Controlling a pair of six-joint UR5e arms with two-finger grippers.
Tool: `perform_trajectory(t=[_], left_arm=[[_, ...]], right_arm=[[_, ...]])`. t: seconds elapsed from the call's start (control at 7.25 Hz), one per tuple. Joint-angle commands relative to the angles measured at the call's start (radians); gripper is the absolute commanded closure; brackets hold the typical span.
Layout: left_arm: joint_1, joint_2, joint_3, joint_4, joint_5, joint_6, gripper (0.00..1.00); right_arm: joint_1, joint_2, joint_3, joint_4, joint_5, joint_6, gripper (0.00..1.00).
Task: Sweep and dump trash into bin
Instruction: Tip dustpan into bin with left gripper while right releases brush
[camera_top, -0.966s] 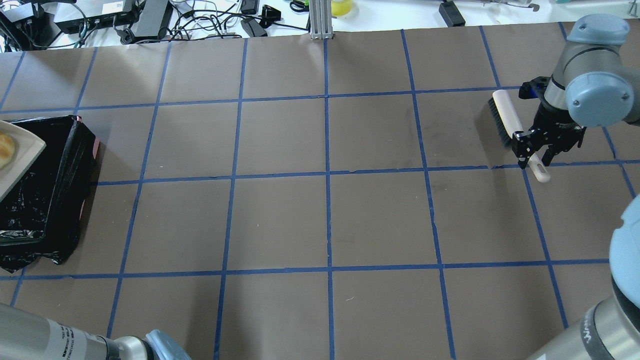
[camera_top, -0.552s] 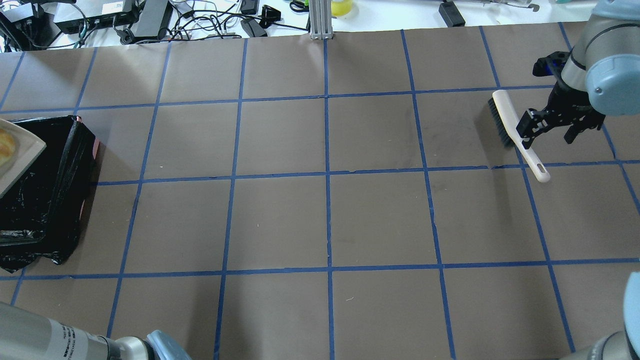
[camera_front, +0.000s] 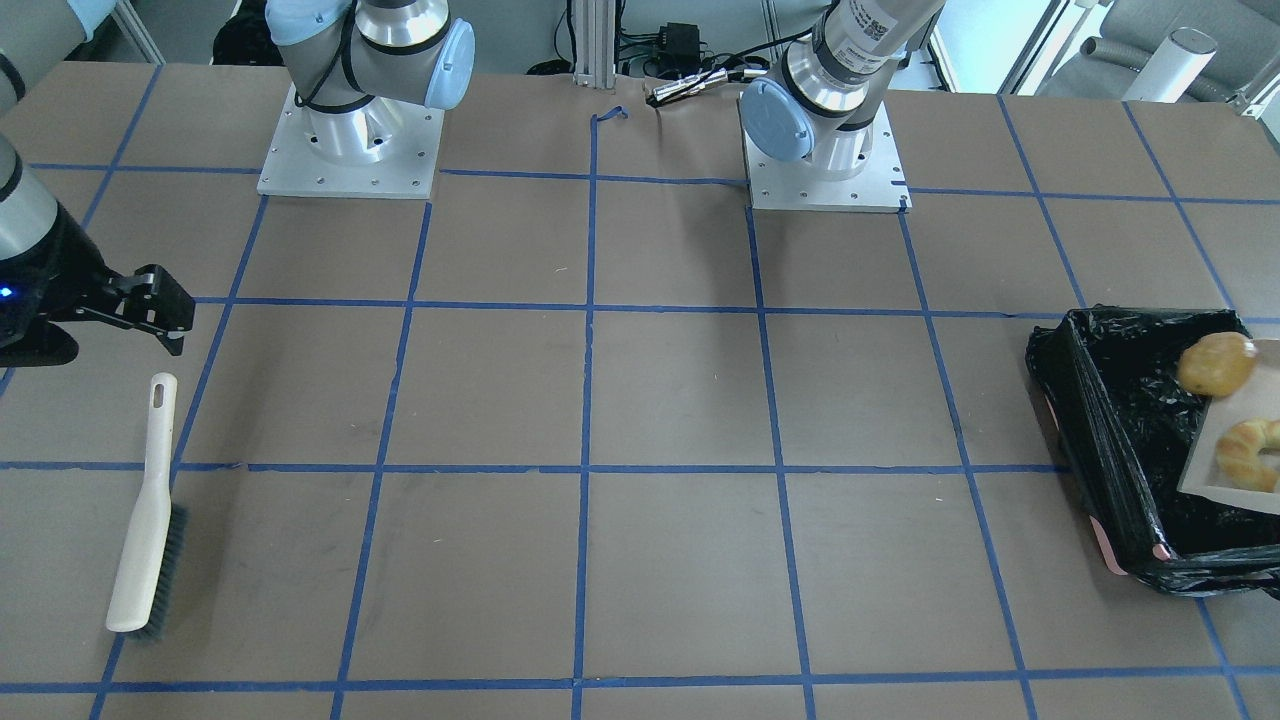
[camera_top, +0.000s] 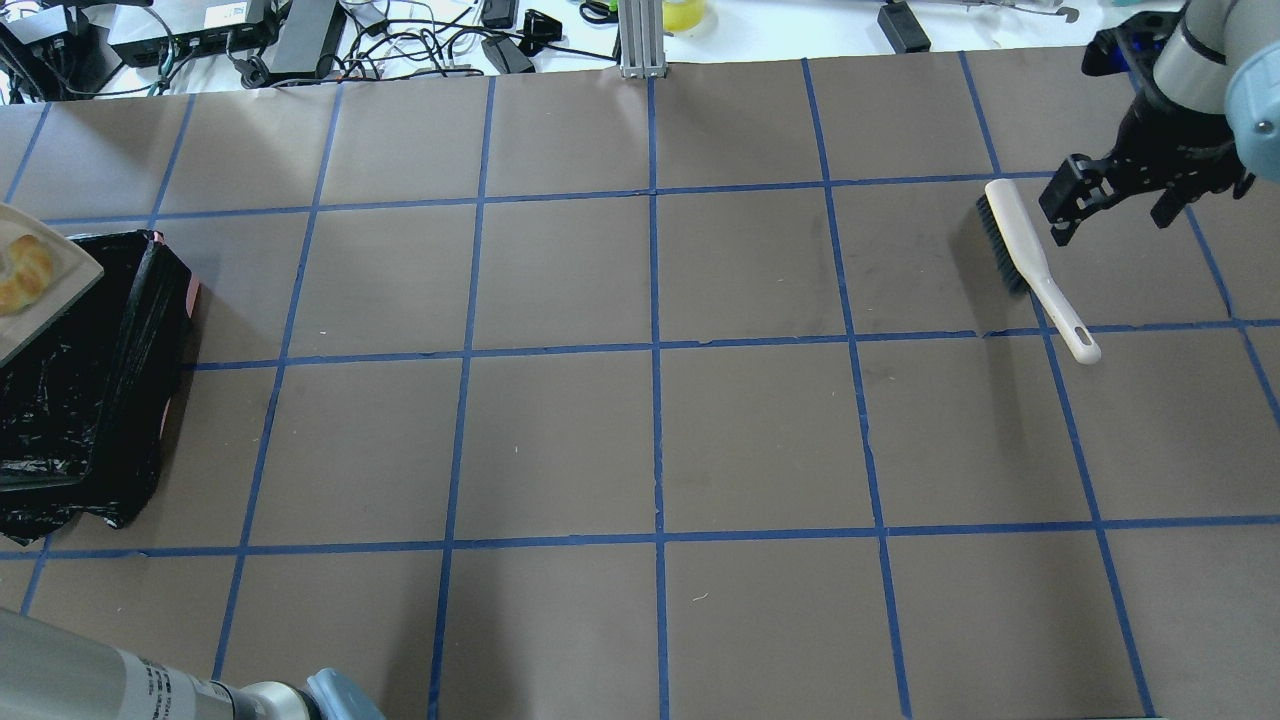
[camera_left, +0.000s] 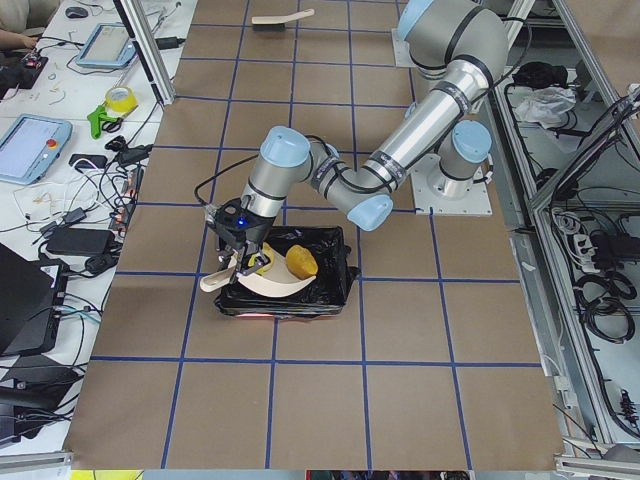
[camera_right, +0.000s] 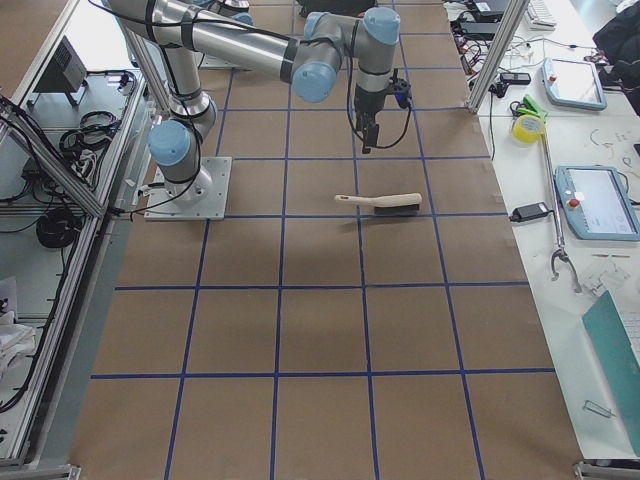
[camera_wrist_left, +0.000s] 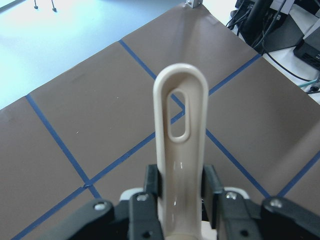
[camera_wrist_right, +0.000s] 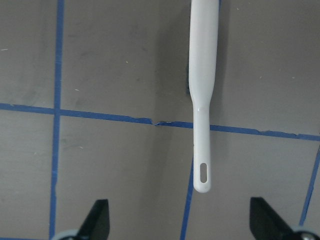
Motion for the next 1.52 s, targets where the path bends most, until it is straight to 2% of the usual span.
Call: perform_trajectory(t=[0.0, 0.14, 0.28, 0.55, 0.83, 0.97, 1.38], left_arm=[[-0.017, 0.045, -0.037, 0.016, 0.05, 0.035, 1.0], [-0.021, 0.055, -0.037, 0.016, 0.097, 0.052, 1.0], [-0.021, 0.056, -0.037, 0.02, 0.102, 0.11, 1.0], [-0.023, 0.033, -0.036, 0.11, 0.102, 0.116, 1.0], [-0.024, 0.028, -0.037, 0.184, 0.102, 0.171, 1.0], [-0.024, 0.025, -0.04, 0.256, 0.101, 0.212, 1.0], [-0.077, 0.046, -0.062, 0.281, 0.111, 0.286, 1.0]], right_arm=[[0.146, -0.033, -0.078, 0.023, 0.019, 0.102, 0.0], [0.157, -0.039, -0.11, 0.096, 0.077, 0.222, 0.0], [0.169, -0.053, -0.148, 0.154, 0.135, 0.318, 0.0], [0.169, -0.057, -0.216, 0.298, 0.111, 0.32, 0.0], [0.171, -0.06, -0.215, 0.278, 0.113, 0.316, 0.0], [0.174, -0.051, -0.212, 0.188, 0.113, 0.32, 0.0], [0.177, -0.062, -0.167, 0.161, 0.107, 0.319, 0.0]])
